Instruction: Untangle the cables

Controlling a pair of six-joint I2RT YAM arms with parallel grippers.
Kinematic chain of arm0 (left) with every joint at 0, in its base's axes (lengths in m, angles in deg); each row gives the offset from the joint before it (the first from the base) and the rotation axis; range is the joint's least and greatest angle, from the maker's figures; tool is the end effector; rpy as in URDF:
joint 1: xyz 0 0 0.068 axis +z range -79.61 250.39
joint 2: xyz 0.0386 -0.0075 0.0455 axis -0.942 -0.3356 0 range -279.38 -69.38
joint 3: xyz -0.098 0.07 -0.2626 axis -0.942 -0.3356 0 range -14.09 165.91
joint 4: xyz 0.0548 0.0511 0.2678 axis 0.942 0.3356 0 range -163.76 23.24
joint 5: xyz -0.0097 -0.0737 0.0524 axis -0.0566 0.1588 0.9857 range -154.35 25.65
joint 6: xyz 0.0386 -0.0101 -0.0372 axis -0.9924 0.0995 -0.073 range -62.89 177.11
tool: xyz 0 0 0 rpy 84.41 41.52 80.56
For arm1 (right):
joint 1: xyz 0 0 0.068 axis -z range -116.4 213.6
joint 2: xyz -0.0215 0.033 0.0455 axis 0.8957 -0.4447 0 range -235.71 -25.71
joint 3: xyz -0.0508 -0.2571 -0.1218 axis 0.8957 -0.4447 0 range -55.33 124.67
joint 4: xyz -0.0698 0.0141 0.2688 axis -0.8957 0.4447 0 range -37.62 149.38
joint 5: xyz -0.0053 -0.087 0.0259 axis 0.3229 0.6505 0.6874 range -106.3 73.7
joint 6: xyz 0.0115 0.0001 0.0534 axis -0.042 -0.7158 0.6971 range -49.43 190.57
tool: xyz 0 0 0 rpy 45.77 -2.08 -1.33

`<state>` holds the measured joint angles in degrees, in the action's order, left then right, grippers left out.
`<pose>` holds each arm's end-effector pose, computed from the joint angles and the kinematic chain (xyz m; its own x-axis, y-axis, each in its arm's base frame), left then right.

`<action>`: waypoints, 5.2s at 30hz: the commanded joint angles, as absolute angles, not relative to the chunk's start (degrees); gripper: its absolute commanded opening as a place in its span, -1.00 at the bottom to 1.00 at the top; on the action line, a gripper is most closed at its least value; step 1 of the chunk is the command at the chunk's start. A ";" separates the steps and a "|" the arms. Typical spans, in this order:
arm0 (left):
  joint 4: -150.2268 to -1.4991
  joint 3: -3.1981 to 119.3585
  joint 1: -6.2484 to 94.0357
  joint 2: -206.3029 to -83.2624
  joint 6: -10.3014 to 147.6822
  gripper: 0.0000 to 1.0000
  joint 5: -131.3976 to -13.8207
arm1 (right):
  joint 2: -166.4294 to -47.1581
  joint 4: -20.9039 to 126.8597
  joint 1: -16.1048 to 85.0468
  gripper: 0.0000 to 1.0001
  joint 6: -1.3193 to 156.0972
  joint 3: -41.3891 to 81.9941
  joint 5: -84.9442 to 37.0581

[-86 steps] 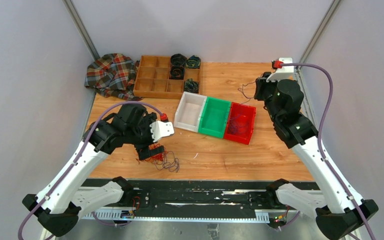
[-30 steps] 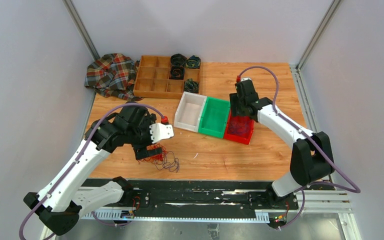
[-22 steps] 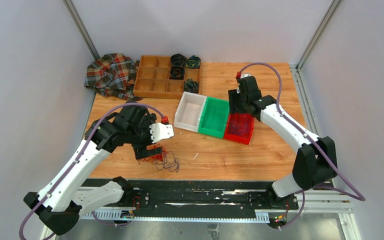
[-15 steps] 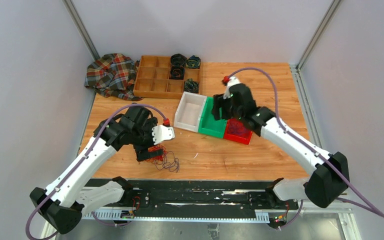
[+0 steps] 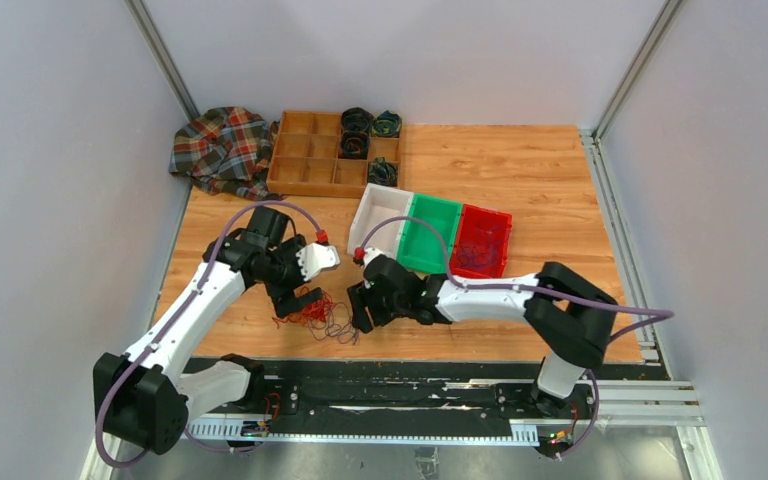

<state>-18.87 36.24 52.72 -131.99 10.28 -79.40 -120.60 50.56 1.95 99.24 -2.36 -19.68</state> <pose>0.1904 -0.0707 0.2646 -0.3170 0.8402 -0.4400 0.9068 0.4045 0.1190 0.1710 0.3214 0.1911 -0.7000 -0.2890 -0.6530 -0.6429 0.6530 0.4002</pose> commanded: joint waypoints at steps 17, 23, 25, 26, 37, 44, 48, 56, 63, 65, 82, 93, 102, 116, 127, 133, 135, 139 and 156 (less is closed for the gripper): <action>-34.36 27.42 53.36 -137.70 7.23 -0.19 -81.72 | -112.17 47.18 -0.40 -0.99 97.66 -3.86 -15.14; -35.02 24.94 53.59 -138.18 4.85 -0.87 -78.77 | -100.68 52.31 0.93 -0.99 93.25 -4.92 -12.74; -35.18 24.61 54.00 -138.13 4.65 -0.98 -77.28 | -97.04 53.19 1.71 -0.99 91.96 -5.19 -11.59; -35.01 24.56 54.53 -137.92 4.37 -0.99 -77.06 | -95.36 53.55 2.08 -0.99 91.15 -5.26 -10.68; -33.18 22.10 60.45 -135.21 0.23 -0.99 -75.80 | -78.40 60.40 8.17 -0.99 84.52 -0.48 -5.76; -32.97 22.21 62.74 -134.32 -1.67 -0.99 -73.49 | -74.63 64.59 12.49 -0.99 78.47 9.27 -1.41; -33.66 21.09 63.02 -133.53 -3.12 -0.99 -71.69 | -73.39 64.99 14.90 -0.99 75.32 16.32 2.03; -37.14 18.42 63.18 -133.32 -6.77 -0.99 -65.76 | -75.79 64.98 16.13 -0.99 65.21 30.16 12.48; -38.99 17.46 63.88 -132.88 -8.00 -0.99 -64.56 | -79.02 63.43 17.75 -0.99 56.54 36.19 19.98; -40.12 16.73 64.10 -132.75 -9.29 -0.99 -63.58 | -79.53 62.47 18.77 -0.99 55.20 38.81 21.88; -18.54 35.15 70.04 -130.31 -7.34 -0.17 -87.58 | -85.36 68.31 19.46 -0.99 61.27 43.37 15.35; -14.09 39.12 70.04 -127.45 -6.28 0.27 -88.96 | -88.41 70.09 20.02 -0.99 61.43 41.98 12.71; -12.58 47.74 70.04 -128.23 1.76 0.96 -93.92 | -90.44 67.62 22.41 -0.99 55.12 49.27 15.33; -12.59 49.46 70.04 -127.68 4.62 0.96 -96.02 | -94.69 61.44 22.55 -0.99 49.81 62.17 13.95; -12.59 48.27 70.04 -126.12 3.90 0.96 -94.90 | -95.22 57.67 22.68 -0.99 47.04 55.70 14.44; -12.59 47.52 70.04 -125.36 3.13 0.96 -93.45 | -96.55 56.75 24.32 -0.99 46.56 53.53 14.72; -12.66 47.52 70.04 -125.41 3.30 0.96 -93.48 | -96.96 56.40 25.05 -0.99 46.32 52.74 14.98; -12.67 47.52 70.04 -125.58 3.46 0.96 -93.46 | -97.92 56.34 26.77 -0.99 46.57 52.79 14.98; -12.68 47.48 70.04 -125.27 2.60 0.96 -92.74 | -101.85 56.63 32.32 -0.99 47.38 59.18 14.15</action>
<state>-13.14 47.82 69.68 -126.11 3.11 -92.69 -101.76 57.79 31.33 47.77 56.72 14.29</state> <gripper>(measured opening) 0.980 0.011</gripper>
